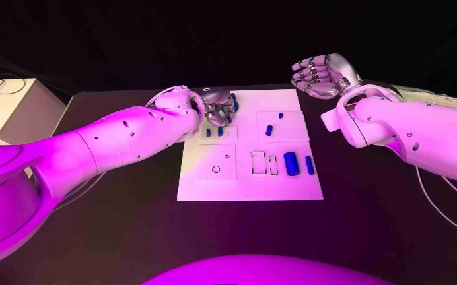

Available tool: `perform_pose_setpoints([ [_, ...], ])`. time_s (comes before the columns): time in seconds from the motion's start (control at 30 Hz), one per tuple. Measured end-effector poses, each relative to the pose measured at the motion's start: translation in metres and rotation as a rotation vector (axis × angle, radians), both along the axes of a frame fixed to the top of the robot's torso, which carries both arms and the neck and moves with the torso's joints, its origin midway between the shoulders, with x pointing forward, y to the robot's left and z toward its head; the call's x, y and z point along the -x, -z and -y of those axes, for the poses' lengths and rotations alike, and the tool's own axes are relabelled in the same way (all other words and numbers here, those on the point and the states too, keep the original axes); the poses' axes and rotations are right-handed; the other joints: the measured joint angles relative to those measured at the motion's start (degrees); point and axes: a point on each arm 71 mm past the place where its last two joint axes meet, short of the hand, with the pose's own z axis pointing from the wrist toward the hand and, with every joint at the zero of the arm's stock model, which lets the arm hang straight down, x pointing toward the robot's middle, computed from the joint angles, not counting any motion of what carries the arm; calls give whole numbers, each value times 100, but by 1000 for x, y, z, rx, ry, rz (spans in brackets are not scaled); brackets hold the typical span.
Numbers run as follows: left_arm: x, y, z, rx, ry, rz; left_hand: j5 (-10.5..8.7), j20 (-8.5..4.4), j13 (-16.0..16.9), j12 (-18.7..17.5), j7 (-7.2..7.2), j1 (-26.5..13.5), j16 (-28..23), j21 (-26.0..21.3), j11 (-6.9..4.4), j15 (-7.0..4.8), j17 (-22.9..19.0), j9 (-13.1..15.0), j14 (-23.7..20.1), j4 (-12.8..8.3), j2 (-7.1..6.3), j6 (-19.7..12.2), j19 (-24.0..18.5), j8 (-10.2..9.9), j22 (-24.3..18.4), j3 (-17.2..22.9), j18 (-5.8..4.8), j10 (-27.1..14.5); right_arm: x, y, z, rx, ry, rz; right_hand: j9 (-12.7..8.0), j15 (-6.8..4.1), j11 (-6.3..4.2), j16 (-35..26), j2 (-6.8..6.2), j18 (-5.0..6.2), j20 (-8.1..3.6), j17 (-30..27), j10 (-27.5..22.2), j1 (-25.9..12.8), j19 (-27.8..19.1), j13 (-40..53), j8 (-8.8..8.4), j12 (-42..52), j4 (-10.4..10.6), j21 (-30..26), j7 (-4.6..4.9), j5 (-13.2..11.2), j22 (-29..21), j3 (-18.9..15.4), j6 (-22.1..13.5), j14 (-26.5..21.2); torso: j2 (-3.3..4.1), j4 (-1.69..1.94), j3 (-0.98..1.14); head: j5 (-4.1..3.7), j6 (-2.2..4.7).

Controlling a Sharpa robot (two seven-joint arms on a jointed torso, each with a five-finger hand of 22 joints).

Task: Assemble the parts on the task board

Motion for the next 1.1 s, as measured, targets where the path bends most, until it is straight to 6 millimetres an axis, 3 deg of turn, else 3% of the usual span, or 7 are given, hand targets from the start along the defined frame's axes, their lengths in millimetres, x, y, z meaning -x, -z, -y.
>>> perform_pose_setpoints([
  [0.43,-4,-26,-25,80,-51,-6,2,1,6,-53,-20,-30,0,0,-20,0,-8,11,0,20,-28,21,1,-1,0,-34,0,20,0,0,2,1,3,0,0,0,0,0,0,0,0,1,0,0,0,0,0,0,0,0,0,0,0,0,0,0,-10,27,-3,-1,27],
  [0.67,-7,-24,-39,73,-82,-30,2,20,12,-77,-20,-60,0,0,0,0,-12,11,0,34,1,20,20,-2,-1,-48,0,39,0,0,3,2,6,0,0,0,0,0,0,0,0,1,0,0,0,0,0,0,0,0,0,0,1,0,0,0,-10,27,-1,16,33],
  [1.1,-8,-12,-40,33,-86,-62,1,20,16,-103,-32,-60,0,0,-20,0,-50,23,-1,34,0,71,19,-21,-23,-49,0,60,0,0,3,2,6,0,-8,0,0,-23,0,0,0,-20,0,0,0,0,0,0,0,0,-17,0,-28,0,17,0,1,13,-1,55,33],
])
